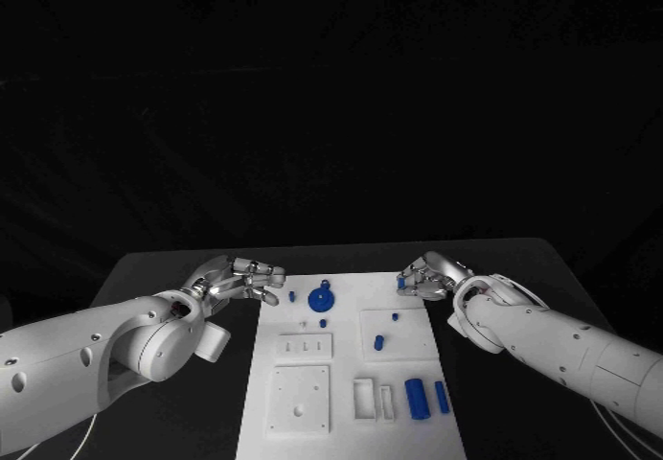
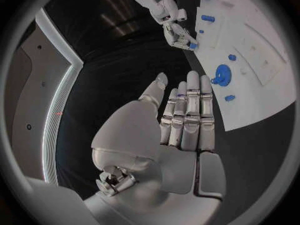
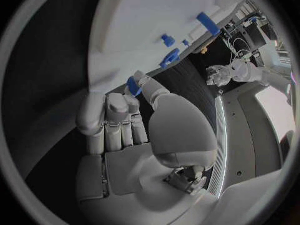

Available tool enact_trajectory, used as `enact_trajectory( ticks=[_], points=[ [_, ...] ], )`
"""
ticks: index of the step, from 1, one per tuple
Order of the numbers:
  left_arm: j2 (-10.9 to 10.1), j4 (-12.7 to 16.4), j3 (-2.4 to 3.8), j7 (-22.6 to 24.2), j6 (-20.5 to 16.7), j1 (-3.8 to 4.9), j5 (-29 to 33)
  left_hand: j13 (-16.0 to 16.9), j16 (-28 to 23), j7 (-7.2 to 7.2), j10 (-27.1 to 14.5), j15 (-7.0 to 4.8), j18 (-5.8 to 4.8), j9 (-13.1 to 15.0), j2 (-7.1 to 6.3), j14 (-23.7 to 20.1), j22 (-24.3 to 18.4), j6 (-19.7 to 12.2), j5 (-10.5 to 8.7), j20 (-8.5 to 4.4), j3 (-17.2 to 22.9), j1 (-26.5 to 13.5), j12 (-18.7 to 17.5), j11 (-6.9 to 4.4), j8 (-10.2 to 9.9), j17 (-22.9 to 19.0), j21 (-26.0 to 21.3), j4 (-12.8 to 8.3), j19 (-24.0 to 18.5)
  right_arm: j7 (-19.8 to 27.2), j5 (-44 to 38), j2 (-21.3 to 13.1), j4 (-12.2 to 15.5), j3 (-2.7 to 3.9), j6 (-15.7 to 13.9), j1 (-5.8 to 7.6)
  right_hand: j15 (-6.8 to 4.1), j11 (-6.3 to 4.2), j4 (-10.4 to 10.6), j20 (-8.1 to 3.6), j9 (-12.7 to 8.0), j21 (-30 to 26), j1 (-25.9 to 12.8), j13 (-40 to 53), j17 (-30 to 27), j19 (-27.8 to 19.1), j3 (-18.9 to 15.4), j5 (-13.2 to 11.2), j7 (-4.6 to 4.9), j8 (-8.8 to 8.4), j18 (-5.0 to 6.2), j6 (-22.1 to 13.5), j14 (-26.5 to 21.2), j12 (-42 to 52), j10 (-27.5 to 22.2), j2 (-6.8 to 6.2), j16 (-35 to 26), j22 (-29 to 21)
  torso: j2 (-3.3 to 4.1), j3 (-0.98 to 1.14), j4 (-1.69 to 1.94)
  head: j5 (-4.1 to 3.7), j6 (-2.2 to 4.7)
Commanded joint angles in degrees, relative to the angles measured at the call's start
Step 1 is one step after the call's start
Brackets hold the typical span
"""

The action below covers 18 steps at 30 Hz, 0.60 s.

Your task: Assemble the parts on the task board

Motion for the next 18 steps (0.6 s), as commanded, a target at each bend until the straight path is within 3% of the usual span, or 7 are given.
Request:
enact_trajectory(
  ticks=[1,3,5,7,9,14,18],
  points=[
    [1.00,-1.01,0.11,-6.43,2.38,0.89,-2.53,0.21,5.97,-0.56,4.01,-1.59,-1.22,0.01,-0.16,2.56,1.46,0.89,-0.46,-1.47,-0.57,-0.90,0.27,-1.49,0.08,3.15,2.53,1.39,2.35,-3.41,-1.88,-0.49,3.25,0.10,1.14,0.97,-0.31,-0.39,-0.15,-0.53,0.37,-0.03,-0.34,0.03,0.12,1.51,0.31,-0.12,-0.37,0.26,-0.73,1.16,-0.09,-0.12,0.16,-0.02,-0.19,7.96,-0.56,0.13,-0.57,0.50,0.23],
    [1.55,-1.70,0.12,-8.05,2.95,1.27,-3.28,0.32,9.81,-0.91,6.44,-2.60,-1.36,0.00,-0.18,4.07,2.55,1.22,-0.55,-2.45,-0.85,-1.20,0.37,-2.32,0.08,5.52,4.38,1.99,3.81,-4.29,-2.55,-0.64,4.49,0.11,1.86,1.38,-0.30,-0.39,-0.22,-0.52,0.37,0.01,-0.31,0.06,0.14,1.52,0.39,0.01,-0.34,0.27,-0.73,1.15,-0.09,-0.10,0.17,-0.08,-0.18,7.97,-0.74,0.14,-0.71,0.60,0.26],
    [2.81,-3.12,0.12,-11.47,4.18,2.08,-5.15,0.60,19.95,-1.48,10.72,-4.24,-1.98,-0.02,-0.43,3.77,5.78,1.86,-0.53,-4.41,-1.74,-2.09,0.50,-3.57,-0.06,12.21,9.21,3.70,5.36,-6.22,-4.01,-0.84,7.01,0.13,3.42,2.18,-0.30,-0.37,-0.23,-0.52,0.37,-0.06,-0.41,0.10,0.12,1.52,0.42,-0.19,-0.36,0.27,-0.71,1.19,-0.10,-0.06,0.21,-0.19,-0.22,7.95,-1.13,0.06,-0.93,0.79,0.39],
    [3.81,-4.08,0.12,-13.97,5.03,2.64,-6.42,0.72,27.49,-1.71,11.95,-4.72,-2.16,0.12,-0.64,0.49,8.65,2.54,-0.62,-5.10,-2.44,-2.43,0.40,-3.89,0.06,17.24,12.89,5.17,4.31,-7.70,-5.17,-0.84,8.82,0.13,4.49,2.67,-0.30,-0.37,-0.26,-0.51,0.35,-0.09,-0.37,0.06,0.11,1.51,0.53,-0.31,-0.34,0.26,-0.71,1.11,-0.11,-0.14,0.15,-0.21,-0.24,7.95,-1.47,0.01,-1.13,1.11,0.29],
    [4.97,-4.94,0.12,-16.54,5.51,3.17,-7.59,1.16,31.88,-1.94,13.33,-5.07,-1.86,0.12,-0.64,0.15,10.78,2.36,-0.45,-5.49,-2.74,-2.41,0.99,-4.50,0.00,19.51,15.68,6.28,3.92,-9.44,-6.37,-0.72,10.68,0.13,5.31,3.04,-0.31,-0.34,-0.25,-0.51,0.35,-0.14,-0.42,0.05,0.08,1.50,0.54,-0.46,-0.36,0.26,-0.70,1.14,-0.12,-0.16,0.14,-0.30,-0.30,7.94,-1.88,-0.10,-1.30,1.52,0.18],
    [7.69,-6.51,0.09,-21.42,5.25,4.00,-9.09,3.93,39.68,-2.01,14.59,-6.18,-1.01,0.12,-1.07,1.22,15.83,1.77,-0.76,-6.55,-3.51,-2.82,5.53,-5.31,0.06,22.44,22.29,8.50,3.61,-13.04,-8.53,0.22,14.09,0.11,6.24,3.45,-0.32,-0.36,-0.25,-0.51,0.34,-0.18,-0.39,0.03,0.10,1.51,0.64,-0.73,-0.38,0.26,-0.69,1.20,-0.10,-0.19,0.17,-0.40,-0.30,7.93,-2.50,-0.19,-1.44,2.23,-0.22],
    [9.56,-7.39,0.03,-24.21,4.73,4.24,-9.70,6.11,42.65,-2.28,14.69,-6.74,-0.68,0.16,-1.82,2.20,17.85,1.81,-1.69,-6.98,-4.05,-3.94,9.30,-5.80,0.05,23.53,24.90,9.70,3.89,-15.31,-9.59,1.47,15.77,0.00,6.57,3.56,-0.32,-0.37,-0.30,-0.52,0.34,-0.22,-0.41,0.02,0.09,1.52,0.90,-0.26,-0.36,0.27,-0.69,1.23,-0.09,-0.23,0.18,-0.48,-0.34,7.92,-2.73,-0.24,-1.51,2.61,-0.40]
  ],
)
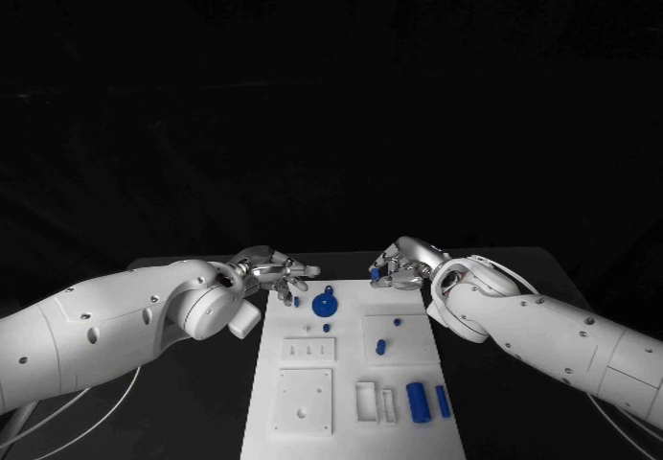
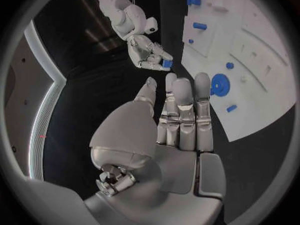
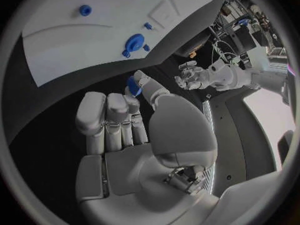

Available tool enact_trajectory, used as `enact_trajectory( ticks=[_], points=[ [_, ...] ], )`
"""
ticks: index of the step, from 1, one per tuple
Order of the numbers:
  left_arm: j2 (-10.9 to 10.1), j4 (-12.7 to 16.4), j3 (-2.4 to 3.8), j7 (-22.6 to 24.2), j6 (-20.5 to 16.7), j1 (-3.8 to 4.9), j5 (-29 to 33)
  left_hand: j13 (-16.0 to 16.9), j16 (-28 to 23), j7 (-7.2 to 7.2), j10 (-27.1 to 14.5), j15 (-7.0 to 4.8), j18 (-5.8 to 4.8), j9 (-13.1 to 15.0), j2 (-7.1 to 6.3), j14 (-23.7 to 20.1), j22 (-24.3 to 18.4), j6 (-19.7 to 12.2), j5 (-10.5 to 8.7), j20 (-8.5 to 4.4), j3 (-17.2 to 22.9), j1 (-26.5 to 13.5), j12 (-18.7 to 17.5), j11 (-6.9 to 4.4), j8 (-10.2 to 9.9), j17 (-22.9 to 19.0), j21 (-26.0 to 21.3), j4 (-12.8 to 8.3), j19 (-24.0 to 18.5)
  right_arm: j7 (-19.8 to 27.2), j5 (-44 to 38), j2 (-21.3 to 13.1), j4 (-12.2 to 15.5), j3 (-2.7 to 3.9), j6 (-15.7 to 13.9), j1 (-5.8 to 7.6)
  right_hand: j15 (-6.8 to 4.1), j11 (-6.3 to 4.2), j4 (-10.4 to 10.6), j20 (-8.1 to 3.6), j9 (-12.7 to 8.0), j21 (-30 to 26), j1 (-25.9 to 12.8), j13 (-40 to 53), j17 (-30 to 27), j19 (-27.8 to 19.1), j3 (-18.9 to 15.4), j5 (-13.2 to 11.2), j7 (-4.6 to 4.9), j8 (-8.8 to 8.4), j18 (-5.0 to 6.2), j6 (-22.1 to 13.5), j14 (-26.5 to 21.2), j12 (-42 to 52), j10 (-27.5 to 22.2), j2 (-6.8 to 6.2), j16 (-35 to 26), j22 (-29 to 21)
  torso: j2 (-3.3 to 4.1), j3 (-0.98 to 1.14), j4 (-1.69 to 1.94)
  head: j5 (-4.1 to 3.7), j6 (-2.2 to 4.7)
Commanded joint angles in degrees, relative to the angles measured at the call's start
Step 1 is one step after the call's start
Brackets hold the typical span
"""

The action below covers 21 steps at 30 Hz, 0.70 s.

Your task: Assemble the parts on the task board

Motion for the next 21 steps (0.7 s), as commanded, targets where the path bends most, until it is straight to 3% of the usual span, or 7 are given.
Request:
enact_trajectory(
  ticks=[1,6,13,16,21],
  points=[
    [1.15,-0.50,-0.02,-6.42,0.95,0.19,-2.69,0.93,1.11,-0.30,2.38,-0.07,0.75,0.11,-0.49,0.39,0.98,-0.13,-0.50,-0.23,-0.08,-0.68,1.30,-0.58,0.06,0.41,1.02,0.68,0.02,-5.14,-3.70,0.90,1.20,-0.12,2.52,0.06,-0.32,-0.38,0.04,-0.52,0.33,-0.22,-0.17,0.03,0.02,1.52,0.27,0.40,-0.36,0.27,-0.69,1.23,-0.09,-0.23,0.17,-0.23,-0.34,7.92,-0.50,-0.11,-0.17,0.35,-0.23],
    [2.98,-1.28,-0.06,-8.41,0.11,0.27,-3.63,1.67,1.96,-0.37,2.37,-0.05,0.93,0.18,-1.91,0.43,2.04,-0.16,-2.26,-0.16,0.41,-2.53,1.52,-0.51,0.08,0.50,1.01,2.39,0.19,-7.00,-4.51,2.38,2.35,-0.46,2.64,0.11,-0.32,-0.38,0.04,-0.52,0.33,-0.31,-0.31,0.03,0.00,1.53,0.38,0.49,-0.37,0.26,-0.67,1.22,-0.08,-0.25,0.20,-0.30,-0.39,7.90,-0.62,-0.16,-0.16,0.30,-0.40],
    [5.01,-2.12,-0.09,-11.06,-0.79,0.30,-5.91,1.93,1.93,-0.57,2.30,0.02,0.85,0.33,-3.89,-0.01,3.26,0.75,-2.85,-0.05,1.97,-3.81,0.95,-0.37,0.07,0.06,0.04,4.40,-0.01,-8.93,-5.23,3.89,3.43,-0.84,2.06,0.25,-0.32,-0.43,0.03,-0.53,0.33,-0.40,-0.41,0.01,-0.03,1.55,0.54,0.78,-0.37,0.25,-0.66,1.19,-0.07,-0.28,0.20,-0.27,-0.44,7.88,-0.55,-0.10,-0.09,0.53,-0.53],
    [5.63,-2.33,-0.10,-12.16,-1.53,0.30,-6.69,-0.34,-0.76,-0.44,2.15,0.55,0.90,0.50,-4.78,0.18,2.89,1.00,-2.92,0.54,2.71,-4.07,-3.06,0.23,0.08,-2.13,-1.59,5.55,-0.32,-9.41,-5.38,4.30,3.75,-0.99,1.97,0.30,-0.31,-0.44,-0.01,-0.53,0.32,-0.39,-0.44,0.02,-0.03,1.56,0.62,0.97,-0.34,0.25,-0.65,1.13,-0.07,-0.29,0.20,-0.30,-0.45,7.88,-0.49,-0.13,-0.12,0.47,-0.55],
    [6.16,-2.43,-0.11,-13.12,-2.47,0.30,-7.25,-0.90,-0.90,-0.42,2.16,0.60,0.81,0.43,-4.74,-0.12,3.14,1.07,-2.94,0.45,3.03,-4.01,-4.17,0.29,0.09,-2.64,-2.35,6.03,0.04,-9.75,-5.48,4.72,4.06,-1.22,2.08,0.32,-0.31,-0.44,-0.01,-0.53,0.32,-0.39,-0.44,0.02,-0.03,1.56,0.62,0.97,-0.34,0.25,-0.65,1.13,-0.07,-0.29,0.20,-0.30,-0.45,7.88,-0.44,-0.11,-0.18,0.56,-0.49]
  ],
)
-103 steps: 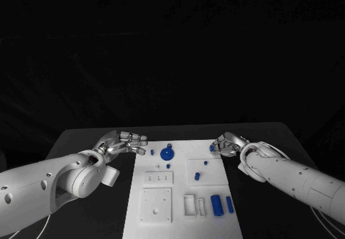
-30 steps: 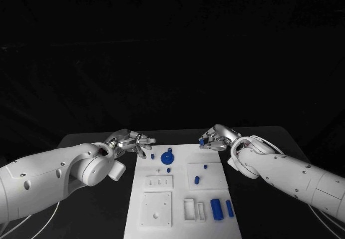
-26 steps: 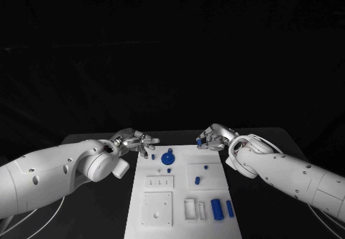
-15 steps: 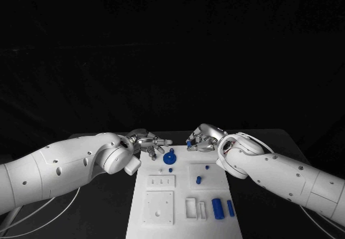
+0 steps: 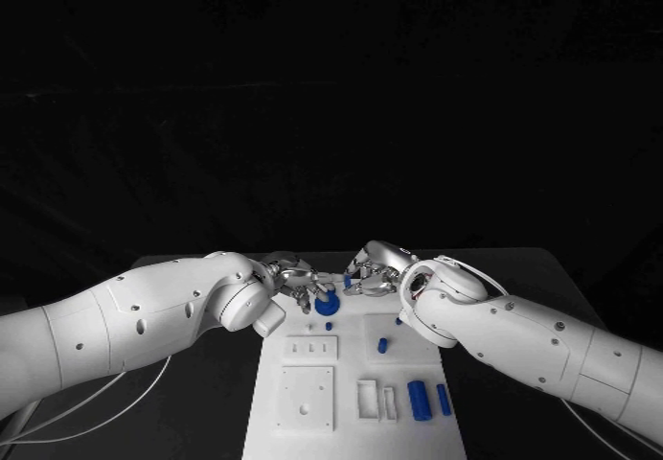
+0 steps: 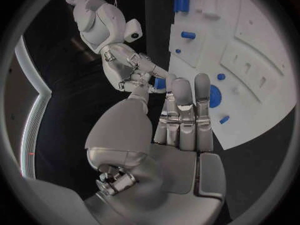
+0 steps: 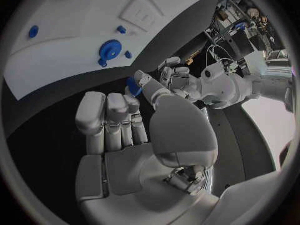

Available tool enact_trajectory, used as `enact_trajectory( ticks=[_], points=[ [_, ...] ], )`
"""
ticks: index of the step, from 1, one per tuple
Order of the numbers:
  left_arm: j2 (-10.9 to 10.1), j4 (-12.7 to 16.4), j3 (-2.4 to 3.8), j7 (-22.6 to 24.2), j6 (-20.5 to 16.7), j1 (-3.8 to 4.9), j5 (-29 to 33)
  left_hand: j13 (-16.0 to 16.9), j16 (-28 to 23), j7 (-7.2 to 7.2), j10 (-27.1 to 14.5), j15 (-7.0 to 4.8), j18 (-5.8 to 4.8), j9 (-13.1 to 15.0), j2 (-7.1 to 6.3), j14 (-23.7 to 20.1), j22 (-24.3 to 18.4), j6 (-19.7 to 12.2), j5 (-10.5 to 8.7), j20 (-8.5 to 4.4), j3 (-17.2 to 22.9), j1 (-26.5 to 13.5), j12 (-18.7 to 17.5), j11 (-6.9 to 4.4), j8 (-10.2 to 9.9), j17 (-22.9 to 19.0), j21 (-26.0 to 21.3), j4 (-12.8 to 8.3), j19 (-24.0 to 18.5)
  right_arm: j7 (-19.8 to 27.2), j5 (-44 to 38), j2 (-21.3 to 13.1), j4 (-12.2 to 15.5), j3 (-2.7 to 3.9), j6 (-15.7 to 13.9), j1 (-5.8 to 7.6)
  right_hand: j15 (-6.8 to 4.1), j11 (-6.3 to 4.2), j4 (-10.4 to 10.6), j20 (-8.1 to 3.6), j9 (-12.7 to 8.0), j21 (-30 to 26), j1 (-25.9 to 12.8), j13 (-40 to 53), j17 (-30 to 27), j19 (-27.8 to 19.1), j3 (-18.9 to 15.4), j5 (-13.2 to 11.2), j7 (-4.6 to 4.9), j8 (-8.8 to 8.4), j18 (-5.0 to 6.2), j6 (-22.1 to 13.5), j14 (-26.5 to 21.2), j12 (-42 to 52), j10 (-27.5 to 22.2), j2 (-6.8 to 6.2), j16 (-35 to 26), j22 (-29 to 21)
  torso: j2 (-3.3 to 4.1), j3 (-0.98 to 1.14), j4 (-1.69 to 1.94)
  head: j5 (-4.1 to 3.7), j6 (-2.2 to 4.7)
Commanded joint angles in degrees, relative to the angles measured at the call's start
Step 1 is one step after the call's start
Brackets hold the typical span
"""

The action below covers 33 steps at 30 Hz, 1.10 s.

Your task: Assemble the parts on the task board

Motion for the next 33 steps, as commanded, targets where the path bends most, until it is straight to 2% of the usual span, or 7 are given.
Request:
enact_trajectory(
  ticks=[1,11,12,24,27,29,33],
  points=[
    [0.39,-0.02,0.02,-2.62,-1.70,0.11,-2.06,-0.32,-0.46,-0.08,2.23,0.18,0.77,-0.16,-0.27,0.06,0.29,0.55,-0.36,0.19,-0.17,0.18,-0.67,0.35,0.08,-0.67,-0.80,0.04,0.51,-1.68,-1.27,0.28,0.33,-0.11,0.69,0.04,-0.31,-0.24,0.08,-0.53,0.31,-0.16,0.00,0.04,-0.02,1.57,0.41,0.09,-0.34,0.24,-0.65,1.13,-0.07,-0.28,-0.01,0.16,-0.21,7.89,0.08,0.02,-0.04,0.05,0.04],
    [1.29,-0.29,0.02,-3.60,-1.87,0.10,-2.39,-0.54,-0.98,-0.12,2.09,0.26,0.75,-0.18,0.49,-0.16,0.47,0.91,-0.25,0.24,-0.31,0.34,-1.23,0.42,0.07,-1.20,-1.42,-0.34,0.56,-1.83,-1.32,0.76,1.37,-0.30,0.81,0.05,-0.31,-0.28,0.06,-0.52,0.33,-0.06,-0.13,0.08,-0.01,1.64,0.46,0.33,-0.36,0.25,-0.65,1.15,-0.05,-0.25,0.03,0.10,-0.23,7.93,0.06,0.01,-0.03,0.05,0.05],
    [1.35,-0.32,0.02,-3.62,-1.94,0.10,-2.40,-0.60,-1.04,-0.11,2.15,0.26,0.69,-0.25,1.13,-0.11,0.99,0.90,-0.21,0.23,-0.97,0.17,-1.47,0.43,0.07,-1.58,-2.20,-1.08,0.87,-1.83,-1.33,0.80,1.46,-0.32,0.88,0.05,-0.31,-0.28,0.06,-0.52,0.33,-0.06,-0.13,0.08,-0.01,1.64,0.46,0.33,-0.36,0.25,-0.65,1.15,-0.05,-0.25,0.03,0.10,-0.23,7.93,0.04,0.00,-0.02,0.05,0.06],
    [1.71,-0.27,0.02,-3.64,-1.54,0.09,-2.36,-0.66,-0.98,-0.32,2.12,0.21,0.64,-0.14,2.45,-0.17,1.65,1.87,0.66,0.19,-1.13,0.75,-1.54,0.33,0.11,-1.67,-2.71,-2.17,0.95,-1.87,-1.35,1.33,1.78,-0.65,1.34,0.05,-0.31,-0.28,0.10,-0.52,0.34,-0.11,-0.16,0.12,-0.01,1.66,0.30,0.27,-0.37,0.25,-0.65,1.13,-0.05,-0.24,0.04,0.16,-0.25,7.92,0.06,-0.03,-0.03,0.04,-0.02],
    [1.75,-0.15,0.02,-3.71,-1.17,0.09,-2.31,-0.72,-0.93,-0.50,2.14,0.14,0.60,-0.06,3.12,-0.17,1.83,2.59,2.54,0.13,-1.01,1.28,-1.57,0.23,0.14,-1.66,-2.81,-2.79,1.00,-1.91,-1.44,1.46,1.71,-0.74,1.39,0.05,-0.31,-0.28,0.10,-0.52,0.34,-0.11,-0.16,0.12,-0.01,1.66,0.30,0.27,-0.37,0.25,-0.65,1.13,-0.05,-0.24,0.04,0.16,-0.25,7.92,0.06,-0.04,-0.01,0.07,-0.10],
    [1.75,-0.06,0.02,-3.75,-0.98,0.09,-2.22,-0.83,-0.86,-0.88,2.15,0.04,0.53,0.25,3.70,-0.17,1.98,3.65,4.80,0.04,-0.84,1.91,-1.64,0.08,0.15,-1.63,-2.89,-3.42,1.00,-1.90,-1.49,1.55,1.64,-0.80,1.42,0.05,-0.31,-0.28,0.10,-0.52,0.34,-0.11,-0.16,0.12,-0.01,1.66,0.30,0.27,-0.37,0.25,-0.65,1.13,-0.05,-0.24,0.04,0.16,-0.25,7.92,0.09,-0.05,0.03,0.07,-0.14],
    [1.73,-0.03,0.02,-3.70,-0.77,0.09,-1.82,-1.05,-0.72,-1.42,2.22,-0.10,0.42,0.89,5.29,-0.14,2.24,4.89,6.60,-0.10,0.01,3.52,-1.72,-0.12,0.26,-1.53,-2.94,-4.75,1.02,-1.87,-1.54,1.70,1.55,-0.89,1.50,0.05,-0.30,-0.28,0.15,-0.51,0.34,-0.09,-0.22,0.11,-0.02,1.67,0.21,0.32,-0.38,0.26,-0.65,1.14,-0.05,-0.28,0.01,0.17,-0.27,7.93,0.06,-0.06,0.01,0.12,-0.21]
  ],
)
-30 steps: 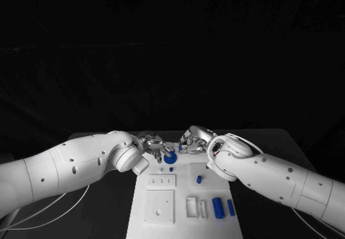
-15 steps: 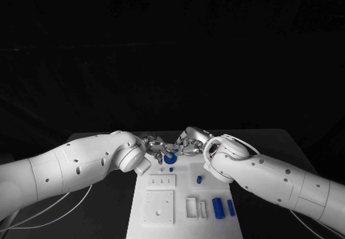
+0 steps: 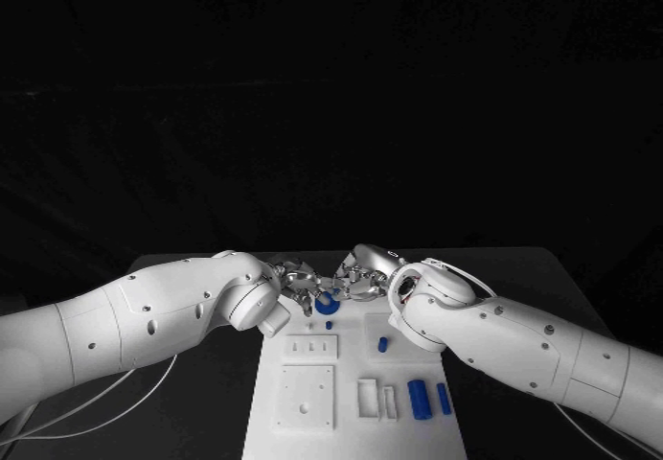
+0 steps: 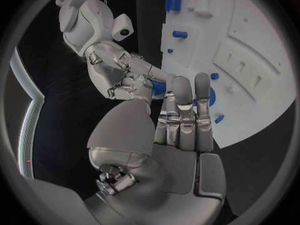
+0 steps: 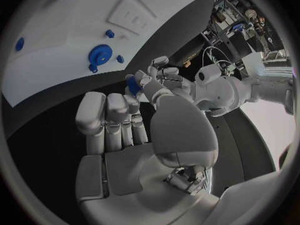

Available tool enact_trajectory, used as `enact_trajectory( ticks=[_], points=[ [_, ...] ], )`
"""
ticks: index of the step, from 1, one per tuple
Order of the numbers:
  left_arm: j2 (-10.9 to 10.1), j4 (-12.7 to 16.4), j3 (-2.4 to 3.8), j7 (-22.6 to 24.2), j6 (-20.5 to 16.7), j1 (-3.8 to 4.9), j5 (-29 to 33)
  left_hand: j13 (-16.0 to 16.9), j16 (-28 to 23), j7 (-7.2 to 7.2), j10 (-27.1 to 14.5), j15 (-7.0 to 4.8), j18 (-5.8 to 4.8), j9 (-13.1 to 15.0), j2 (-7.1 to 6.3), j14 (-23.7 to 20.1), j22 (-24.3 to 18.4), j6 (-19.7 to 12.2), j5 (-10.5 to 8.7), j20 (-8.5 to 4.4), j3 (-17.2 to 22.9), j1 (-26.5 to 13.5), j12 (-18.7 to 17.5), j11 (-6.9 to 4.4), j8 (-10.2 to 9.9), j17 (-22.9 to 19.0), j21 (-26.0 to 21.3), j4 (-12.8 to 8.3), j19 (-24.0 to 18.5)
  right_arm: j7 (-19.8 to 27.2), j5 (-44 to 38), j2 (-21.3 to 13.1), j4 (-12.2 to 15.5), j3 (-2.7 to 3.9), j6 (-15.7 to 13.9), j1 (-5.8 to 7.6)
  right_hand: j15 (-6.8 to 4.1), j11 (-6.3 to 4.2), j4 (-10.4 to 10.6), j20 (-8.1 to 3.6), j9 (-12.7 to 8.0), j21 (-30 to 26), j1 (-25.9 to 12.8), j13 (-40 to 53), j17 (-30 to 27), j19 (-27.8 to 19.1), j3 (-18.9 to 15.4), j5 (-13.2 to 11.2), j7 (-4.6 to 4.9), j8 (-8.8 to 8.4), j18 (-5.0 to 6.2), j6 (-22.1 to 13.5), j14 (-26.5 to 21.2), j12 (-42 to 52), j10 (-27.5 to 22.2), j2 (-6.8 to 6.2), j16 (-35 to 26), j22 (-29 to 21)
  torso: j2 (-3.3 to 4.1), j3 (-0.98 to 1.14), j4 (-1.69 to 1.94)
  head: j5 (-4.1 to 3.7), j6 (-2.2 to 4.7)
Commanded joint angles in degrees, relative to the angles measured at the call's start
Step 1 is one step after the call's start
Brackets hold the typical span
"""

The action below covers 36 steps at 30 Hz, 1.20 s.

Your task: Assemble the parts on the task board

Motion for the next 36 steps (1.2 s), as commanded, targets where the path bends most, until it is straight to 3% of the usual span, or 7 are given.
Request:
enact_trajectory(
  ticks=[1,5,9,14,15,19,36],
  points=[
    [0.24,0.43,0.12,0.48,0.92,0.10,0.51,-0.21,0.21,-0.34,2.33,-0.14,0.39,0.76,1.43,-0.15,0.20,1.14,1.35,-0.24,0.49,0.88,-0.42,-0.26,0.47,0.12,-0.20,-1.23,0.27,-0.07,-0.72,0.26,-0.02,-0.13,1.04,-0.04,-0.32,-0.30,-0.01,-0.51,0.31,-0.09,0.14,0.05,-0.01,1.67,0.07,0.33,-0.39,0.16,-0.66,1.13,-0.04,-0.28,0.01,0.54,-0.28,7.93,-0.02,0.01,-0.01,0.11,-0.09],
    [0.21,0.46,0.12,0.55,1.20,0.09,0.92,-0.60,0.59,-0.90,2.44,-0.30,0.26,2.76,2.19,-0.12,0.69,2.07,7.35,-0.45,1.23,1.71,-0.34,-0.44,0.50,0.40,-0.09,-3.11,0.28,-0.07,-0.74,0.36,-0.11,-0.24,1.08,-0.04,-0.32,-0.30,-0.01,-0.51,0.31,-0.09,0.14,0.05,-0.01,1.67,0.07,0.33,-0.39,0.16,-0.66,1.13,-0.04,-0.28,0.01,0.54,-0.28,7.93,0.01,-0.02,-0.01,0.13,-0.11],
    [0.15,0.48,0.12,0.56,1.61,0.09,1.12,-0.86,1.09,-1.41,2.54,-0.46,0.18,5.78,2.24,-0.18,1.29,2.64,10.94,-0.62,1.93,1.39,0.18,-0.67,0.62,0.76,0.10,-4.50,0.18,-0.08,-0.76,0.38,-0.19,-0.31,1.09,-0.04,-0.32,-0.30,-0.01,-0.51,0.31,-0.09,0.14,0.05,-0.01,1.67,0.07,0.33,-0.39,0.16,-0.66,1.13,-0.04,-0.28,0.01,0.54,-0.28,7.93,-0.01,0.00,-0.04,0.16,-0.14],
    [0.11,0.41,0.13,0.59,2.05,0.08,1.32,-0.73,1.60,-2.19,2.67,-0.81,0.06,13.23,1.77,-0.21,2.29,3.23,17.52,-0.94,3.75,0.38,2.31,-1.16,1.02,1.11,0.23,-6.34,0.09,0.01,-0.76,0.35,-0.24,-0.40,1.23,-0.04,-0.32,-0.30,-0.01,-0.51,0.31,-0.09,0.14,0.06,-0.01,1.67,0.06,0.33,-0.39,0.16,-0.66,1.13,-0.04,-0.28,0.01,0.54,-0.28,7.93,0.02,0.00,-0.06,0.16,-0.19],
    [0.13,0.36,0.13,0.61,2.12,0.08,1.37,-0.65,1.83,-2.30,2.55,-0.87,-0.05,16.91,1.57,-0.30,2.69,2.70,18.28,-1.07,4.87,-0.22,3.15,-1.26,0.94,1.29,0.25,-6.89,0.02,0.03,-0.76,0.35,-0.24,-0.42,1.25,-0.04,-0.32,-0.31,0.04,-0.52,0.32,-0.18,0.19,0.10,-0.02,1.67,-0.11,0.40,-0.42,0.17,-0.65,1.17,-0.04,-0.24,0.04,0.59,-0.31,7.92,0.03,0.02,-0.07,0.16,-0.20],
    [0.28,0.12,0.12,0.64,2.58,0.07,1.52,-0.32,1.98,-2.35,2.67,-1.03,-0.04,22.42,1.48,-0.30,3.34,2.46,21.01,-1.17,6.88,-1.04,4.46,-1.46,0.85,1.36,0.23,-7.72,-0.05,0.05,-0.76,0.33,-0.25,-0.48,1.24,-0.04,-0.32,-0.31,0.04,-0.52,0.32,-0.18,0.19,0.10,-0.02,1.67,-0.11,0.40,-0.42,0.17,-0.65,1.17,-0.04,-0.24,0.04,0.59,-0.31,7.92,0.07,0.05,-0.10,0.10,-0.15],
    [0.37,-0.02,0.12,0.30,4.33,0.05,0.50,2.99,6.42,-3.64,2.70,-2.14,-0.43,36.25,1.50,0.10,6.75,4.55,21.80,-2.20,10.50,-3.56,11.86,-2.63,0.46,3.25,0.91,-8.42,0.49,0.24,-0.75,0.29,-0.21,-0.57,1.00,-0.04,-0.34,-0.32,0.17,-0.52,0.34,-0.16,0.13,0.15,-0.03,1.68,-0.24,0.51,-0.45,0.17,-0.67,1.23,-0.04,-0.22,0.06,0.69,-0.34,7.93,0.02,0.14,-0.01,0.02,-0.58]
  ],
)
